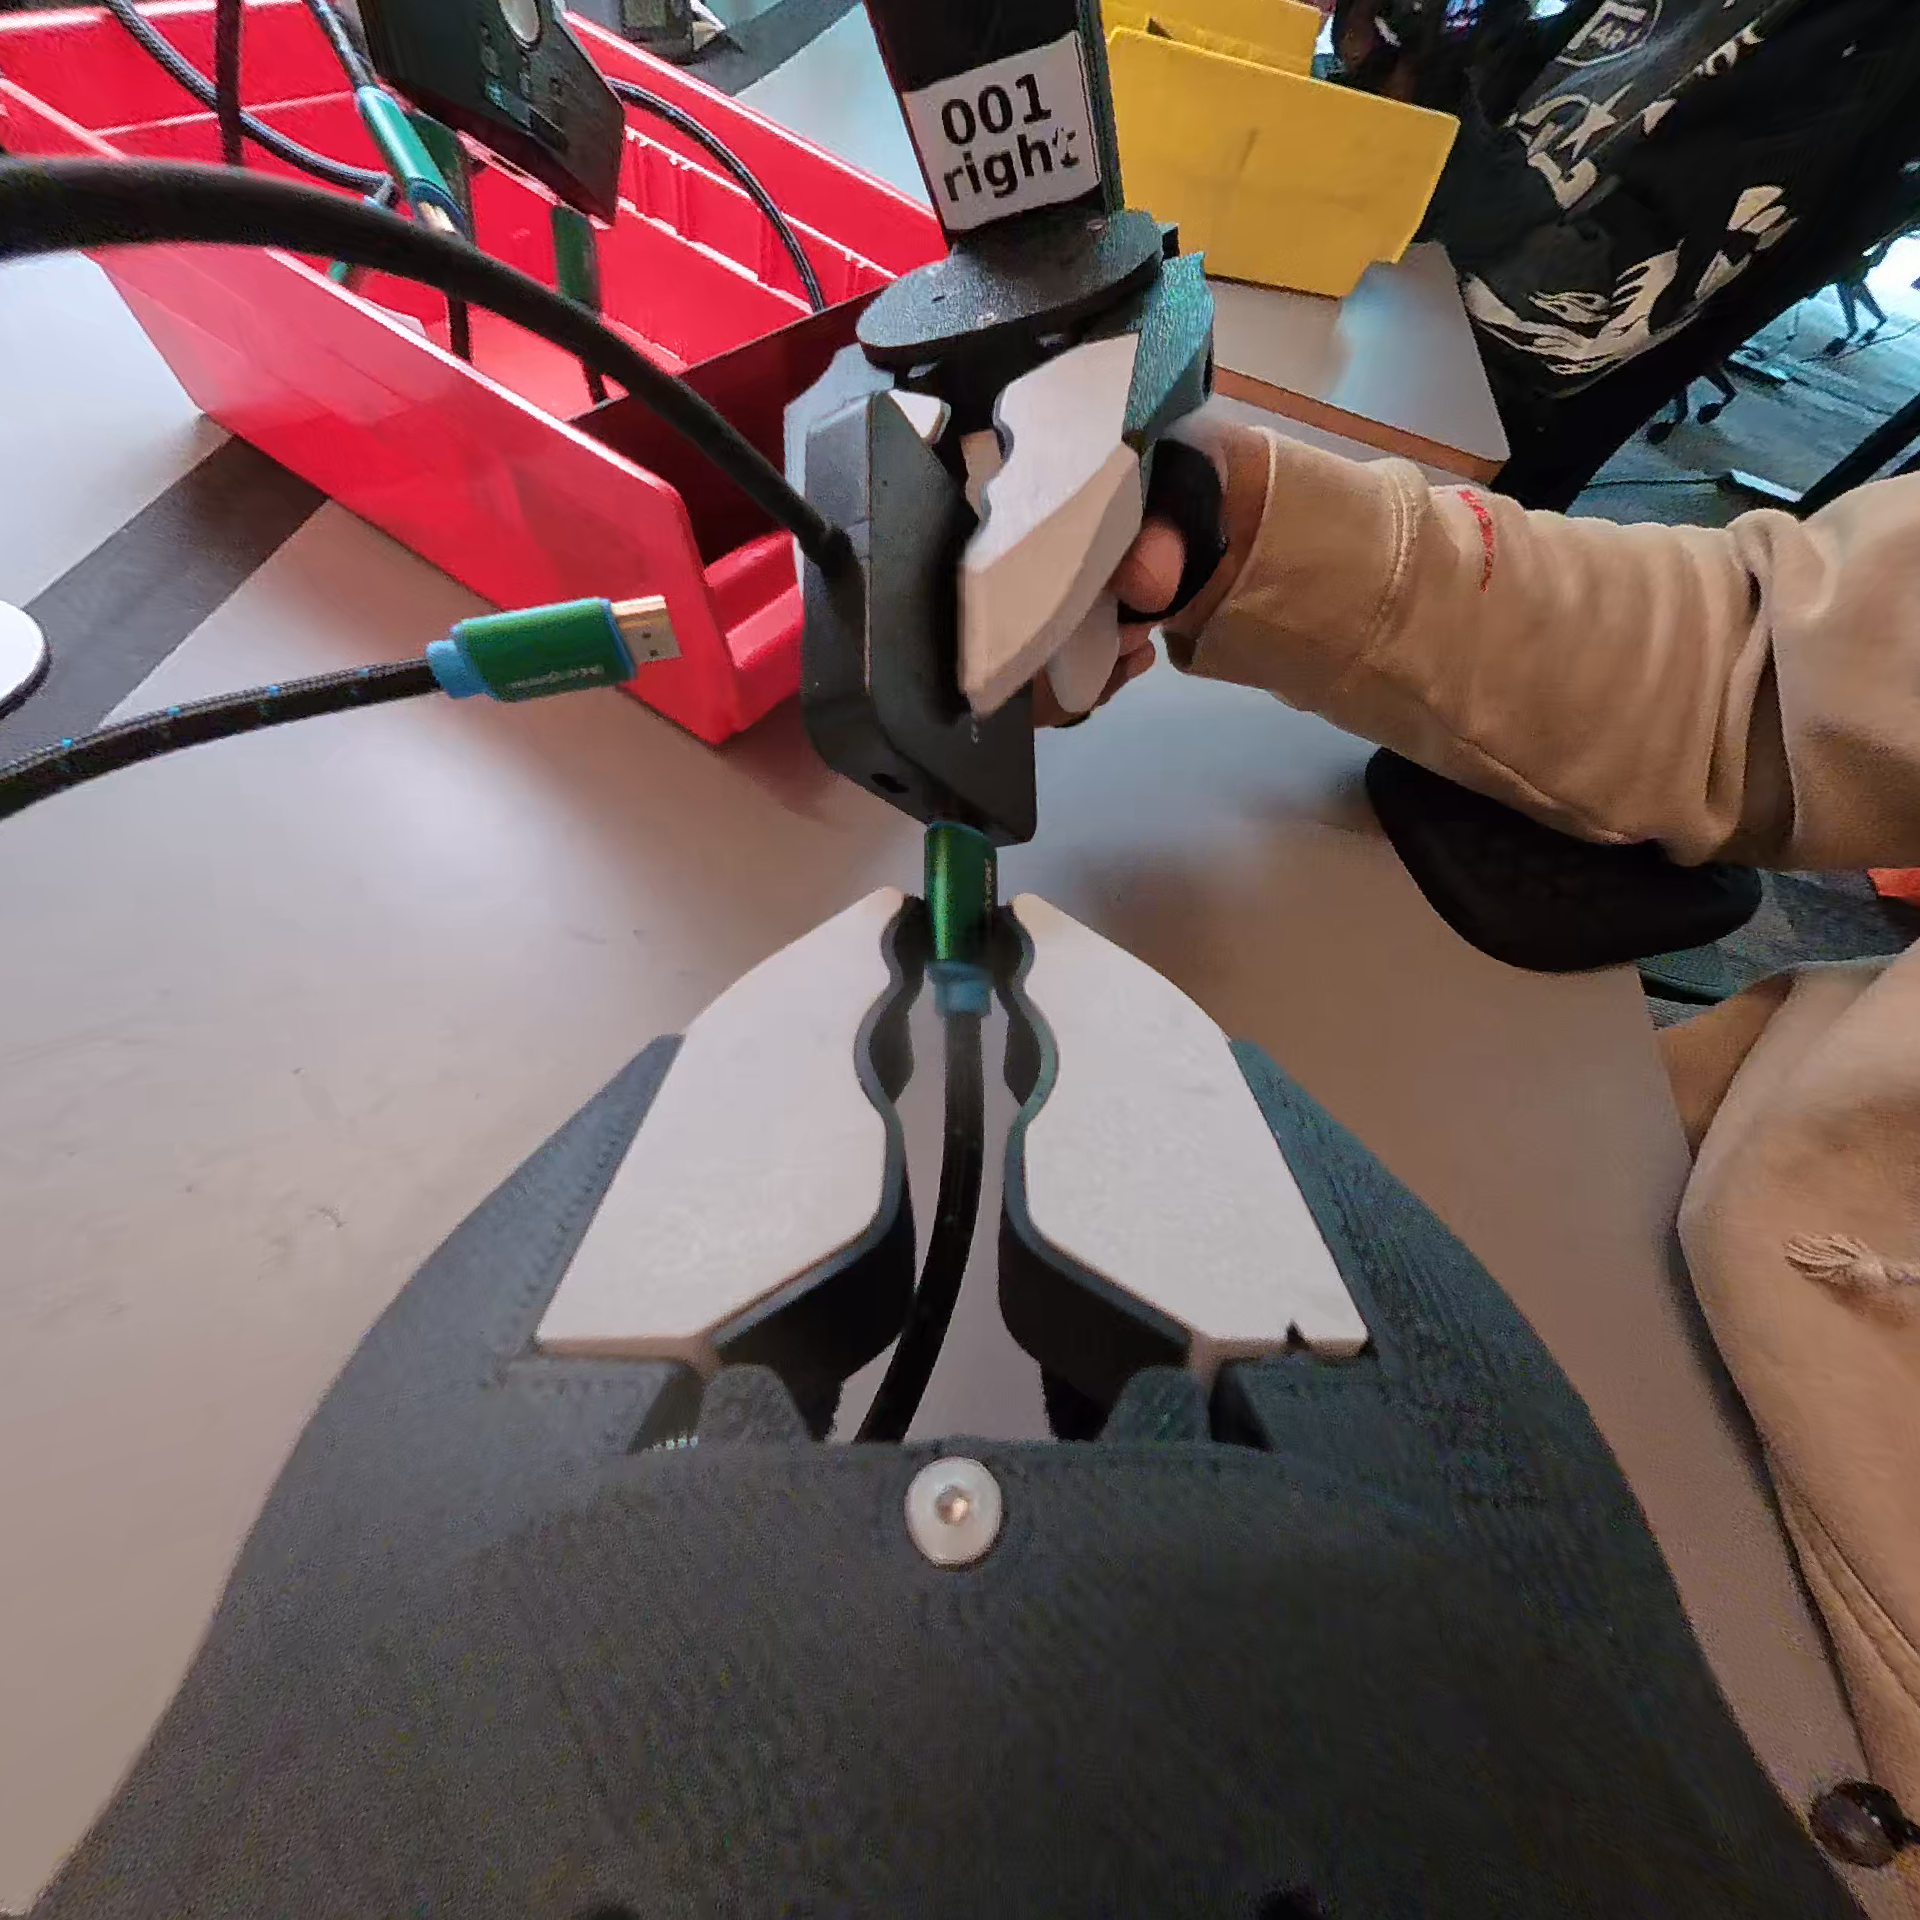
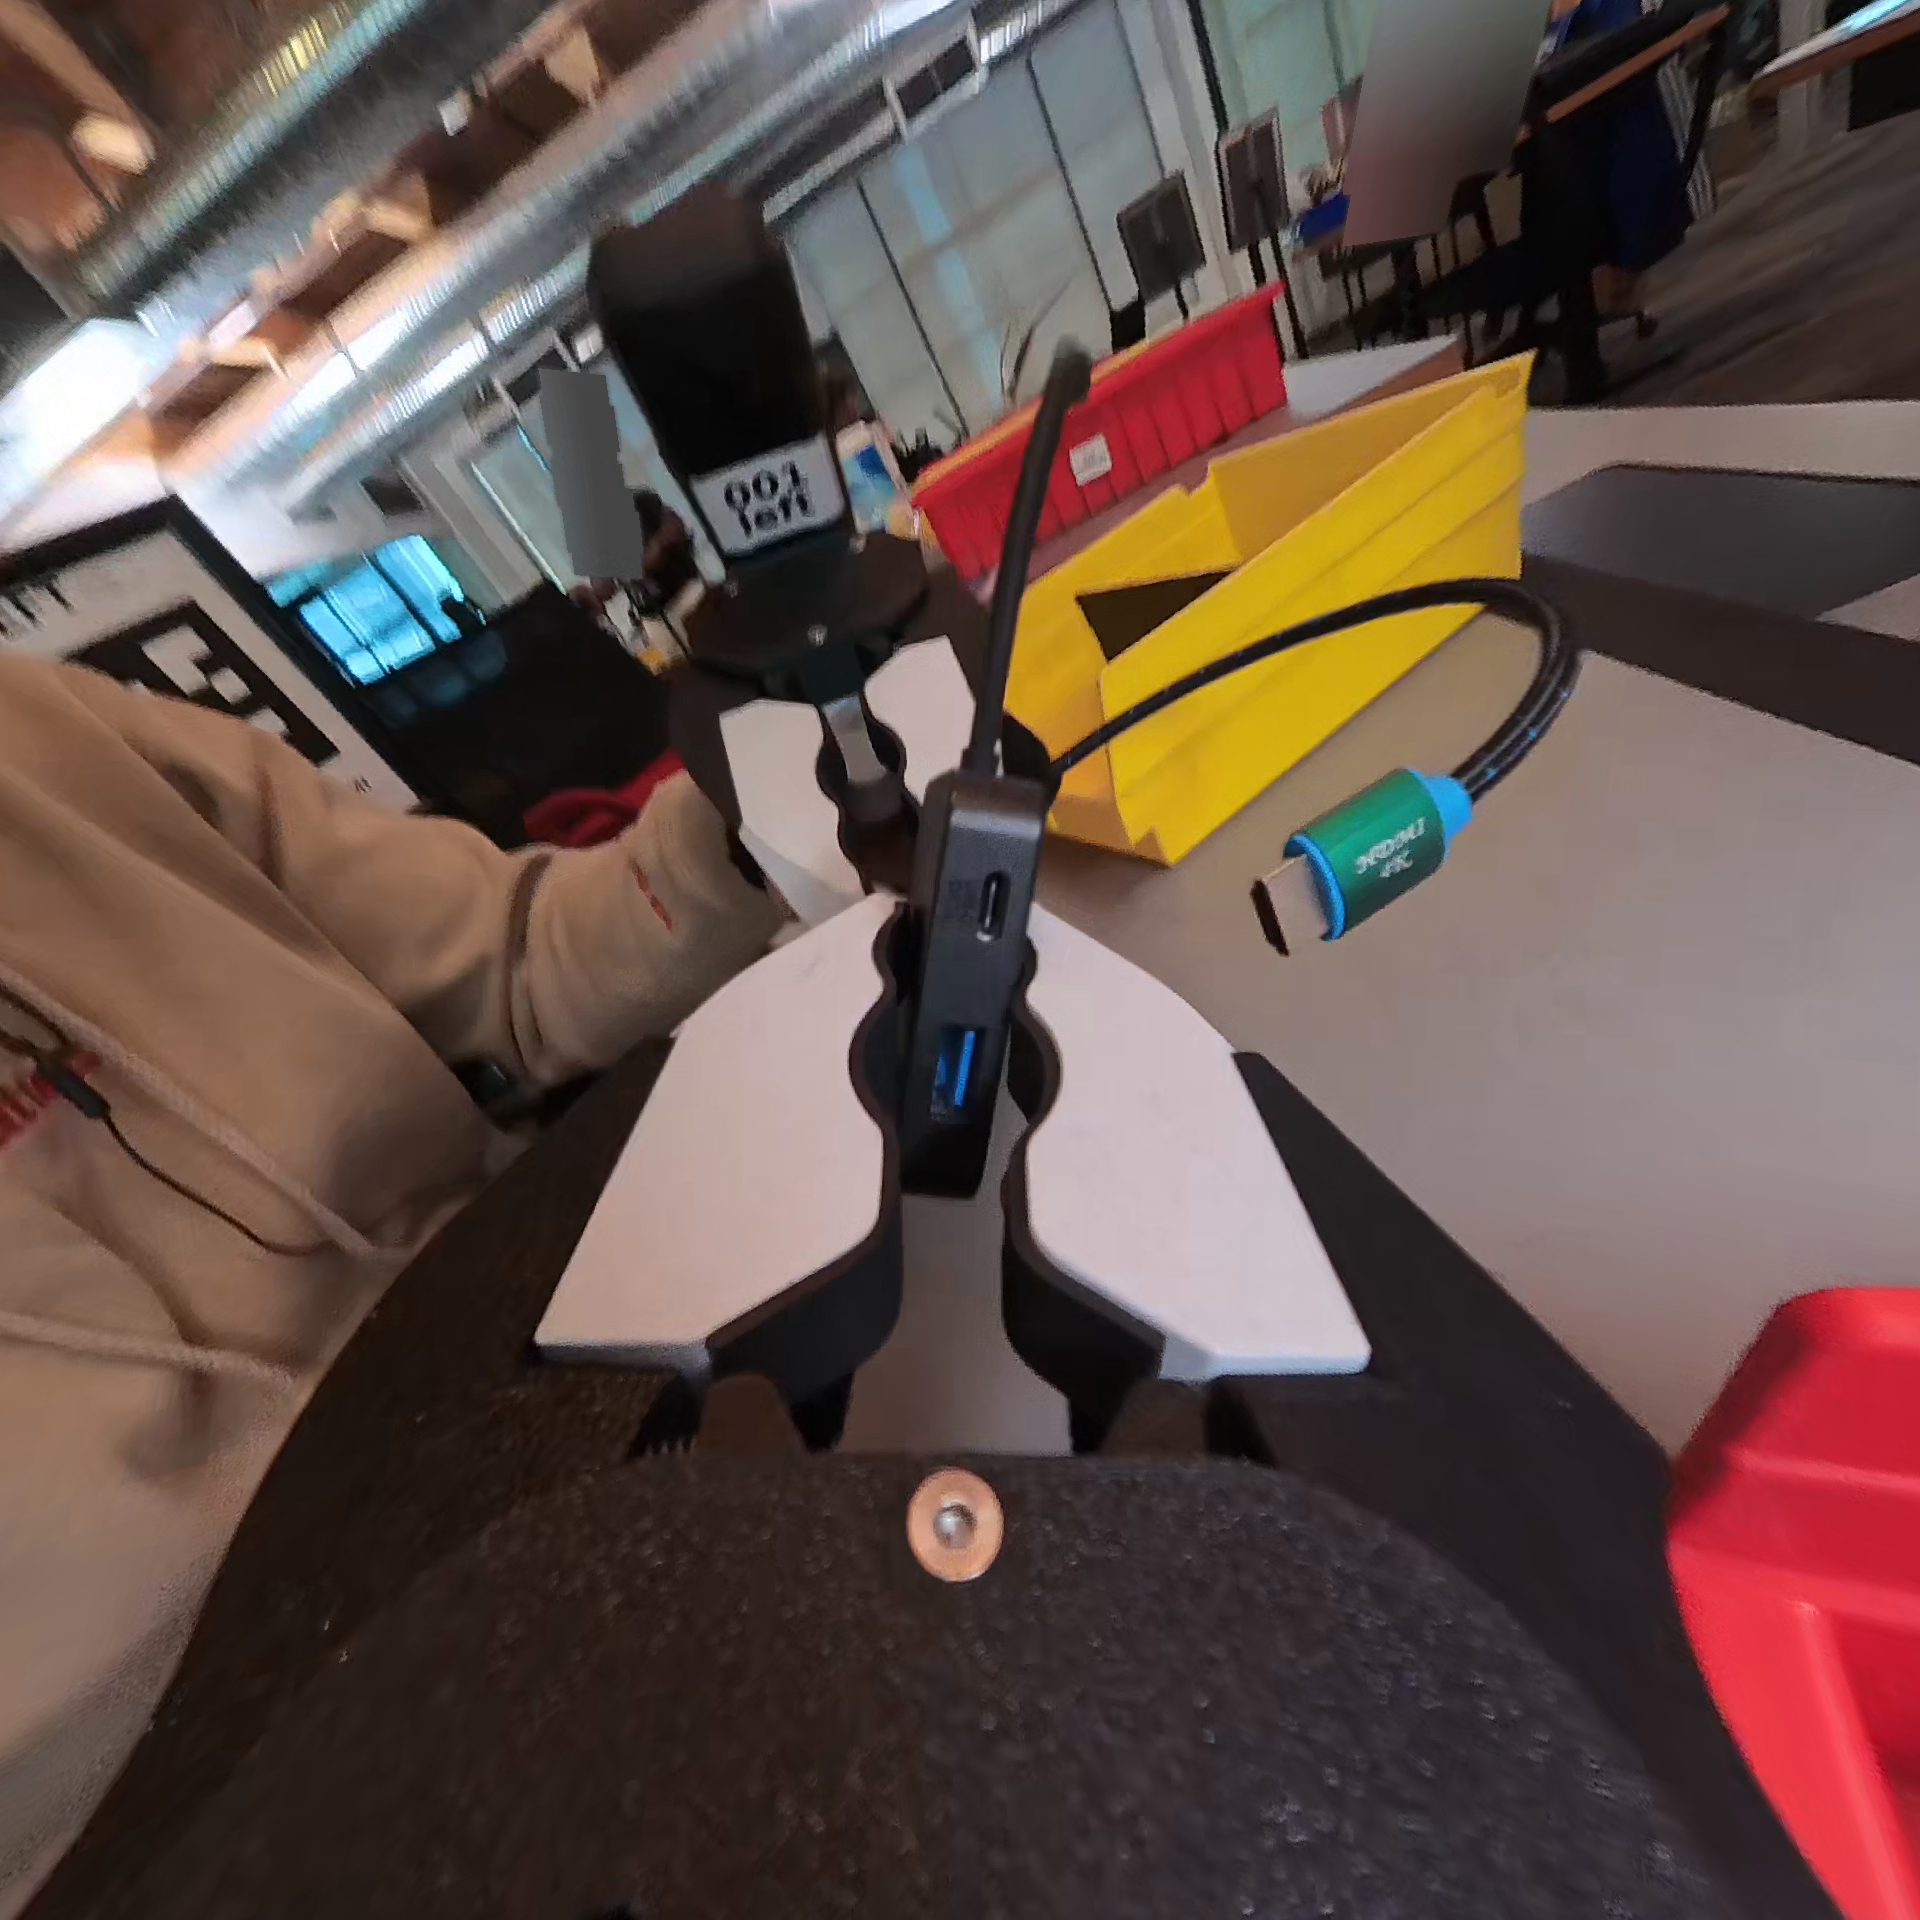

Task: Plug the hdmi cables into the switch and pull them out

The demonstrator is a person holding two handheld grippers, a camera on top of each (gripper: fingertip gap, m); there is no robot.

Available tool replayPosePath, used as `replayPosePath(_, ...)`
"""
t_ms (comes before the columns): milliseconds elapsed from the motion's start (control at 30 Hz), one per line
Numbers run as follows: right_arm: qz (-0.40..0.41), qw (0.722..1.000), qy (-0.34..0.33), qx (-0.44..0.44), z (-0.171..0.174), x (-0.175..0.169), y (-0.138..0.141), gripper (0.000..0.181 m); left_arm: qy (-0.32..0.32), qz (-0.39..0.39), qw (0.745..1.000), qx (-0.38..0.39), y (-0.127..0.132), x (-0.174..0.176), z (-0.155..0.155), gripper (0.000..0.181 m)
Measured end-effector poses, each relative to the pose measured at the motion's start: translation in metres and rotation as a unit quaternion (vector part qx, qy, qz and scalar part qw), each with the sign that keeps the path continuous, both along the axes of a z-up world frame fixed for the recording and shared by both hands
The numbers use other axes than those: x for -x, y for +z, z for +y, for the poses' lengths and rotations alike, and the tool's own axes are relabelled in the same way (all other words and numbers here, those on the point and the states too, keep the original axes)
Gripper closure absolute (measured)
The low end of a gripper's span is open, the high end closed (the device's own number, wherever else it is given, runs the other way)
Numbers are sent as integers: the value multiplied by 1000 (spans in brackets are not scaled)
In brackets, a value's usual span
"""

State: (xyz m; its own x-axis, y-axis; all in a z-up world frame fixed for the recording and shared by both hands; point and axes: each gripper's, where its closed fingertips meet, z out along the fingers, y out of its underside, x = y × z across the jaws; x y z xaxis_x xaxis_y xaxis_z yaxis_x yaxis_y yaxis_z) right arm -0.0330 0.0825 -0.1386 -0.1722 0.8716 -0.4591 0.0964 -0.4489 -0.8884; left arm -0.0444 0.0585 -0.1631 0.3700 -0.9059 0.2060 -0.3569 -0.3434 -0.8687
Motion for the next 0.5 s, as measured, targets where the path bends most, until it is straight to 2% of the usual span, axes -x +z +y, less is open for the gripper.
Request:
replayPosePath(133,-38,998,33,-24,-13,0,-12,166,-8,8,1000,5,-4,-1,-3,168)
replayPosePath(500,-21,999,42,-21,-18,3,-12,168,-4,-27,999,40,1,-2,-4,170)
